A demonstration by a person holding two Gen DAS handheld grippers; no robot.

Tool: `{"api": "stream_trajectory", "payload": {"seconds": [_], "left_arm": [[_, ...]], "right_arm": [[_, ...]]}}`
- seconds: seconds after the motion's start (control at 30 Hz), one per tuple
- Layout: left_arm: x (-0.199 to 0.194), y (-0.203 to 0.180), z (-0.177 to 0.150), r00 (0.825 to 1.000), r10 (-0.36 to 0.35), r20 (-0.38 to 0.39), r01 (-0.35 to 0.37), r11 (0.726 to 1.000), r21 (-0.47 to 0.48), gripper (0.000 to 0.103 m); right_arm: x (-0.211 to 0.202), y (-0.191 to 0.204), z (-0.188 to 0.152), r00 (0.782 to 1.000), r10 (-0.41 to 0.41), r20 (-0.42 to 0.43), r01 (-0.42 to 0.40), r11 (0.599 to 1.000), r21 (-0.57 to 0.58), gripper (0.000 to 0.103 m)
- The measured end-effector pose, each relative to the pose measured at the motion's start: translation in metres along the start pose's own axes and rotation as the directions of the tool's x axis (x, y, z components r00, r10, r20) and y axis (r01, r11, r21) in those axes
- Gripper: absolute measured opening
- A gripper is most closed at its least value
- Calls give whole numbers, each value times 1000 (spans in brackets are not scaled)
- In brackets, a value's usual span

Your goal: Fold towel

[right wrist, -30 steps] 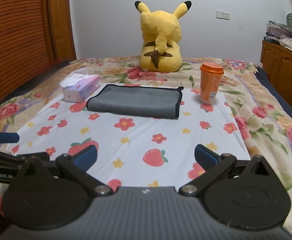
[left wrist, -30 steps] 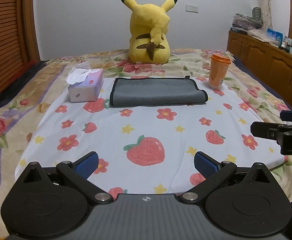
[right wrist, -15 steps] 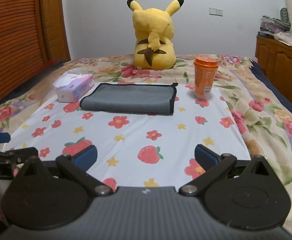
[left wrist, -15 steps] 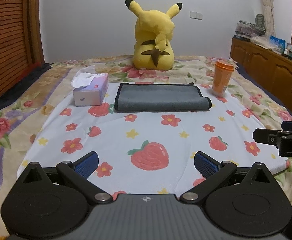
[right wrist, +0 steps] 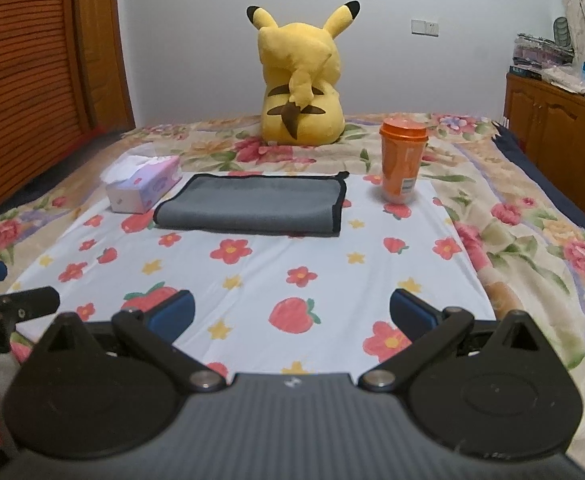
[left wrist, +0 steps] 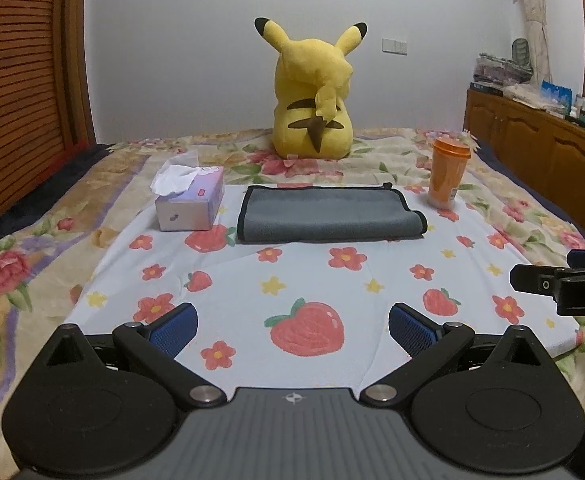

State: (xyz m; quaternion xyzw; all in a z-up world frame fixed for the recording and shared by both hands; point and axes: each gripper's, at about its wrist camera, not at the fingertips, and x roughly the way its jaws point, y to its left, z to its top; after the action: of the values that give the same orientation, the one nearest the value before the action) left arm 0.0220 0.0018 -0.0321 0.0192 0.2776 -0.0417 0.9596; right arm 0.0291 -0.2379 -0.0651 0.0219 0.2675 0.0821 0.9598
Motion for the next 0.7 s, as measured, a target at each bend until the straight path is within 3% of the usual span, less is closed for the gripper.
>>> {"api": "stream_trajectory", "payload": {"seconds": [0.7], "left_arm": [[-9,-1,4,997,19,74,-20,1000,21,103]], "right_arm": [[-10,-3,3,995,-31,96,31,1000,3,103]]}}
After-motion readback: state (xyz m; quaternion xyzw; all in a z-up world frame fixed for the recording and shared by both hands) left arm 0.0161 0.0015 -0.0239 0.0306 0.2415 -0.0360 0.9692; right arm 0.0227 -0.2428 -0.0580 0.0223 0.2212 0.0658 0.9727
